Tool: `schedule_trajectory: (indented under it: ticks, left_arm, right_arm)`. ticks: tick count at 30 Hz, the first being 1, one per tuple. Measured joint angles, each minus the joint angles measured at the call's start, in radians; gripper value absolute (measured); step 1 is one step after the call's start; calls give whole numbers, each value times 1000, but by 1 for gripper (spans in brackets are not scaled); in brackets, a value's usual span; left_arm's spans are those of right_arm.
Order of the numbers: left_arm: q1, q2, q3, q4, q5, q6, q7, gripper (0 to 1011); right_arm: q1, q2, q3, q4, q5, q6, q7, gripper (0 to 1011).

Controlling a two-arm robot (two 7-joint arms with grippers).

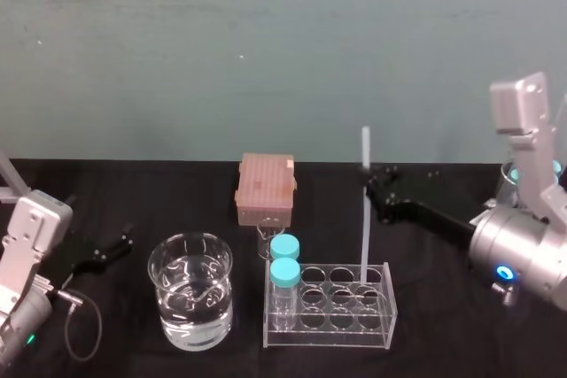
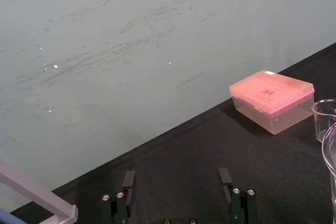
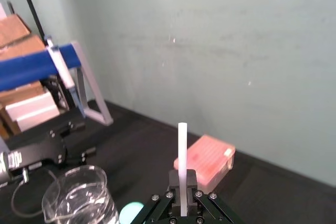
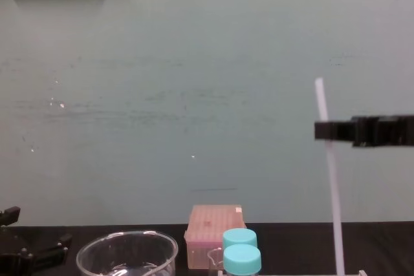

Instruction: Pick up the stirring rod with one hand, then place it down.

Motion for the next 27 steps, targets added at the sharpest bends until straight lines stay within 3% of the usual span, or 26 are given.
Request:
schedule_trajectory:
  ticks: [8,14,20,27]
  left_arm:
    - [0,0,0,0,0,0,0,1005]
    - [0,0,0,0,0,0,0,1005]
    - [0,0,0,0,0,0,0,1005]
    - [0,0,0,0,0,0,0,1005]
  right_arm:
    - [1,19,35,2,9,-93,22,67]
    - [37,8,50,57,-9,-184,39,67]
    - [86,-9,44,110,-47,-221,41,67]
    - [135,-37,15,173,-124,-217,27,67]
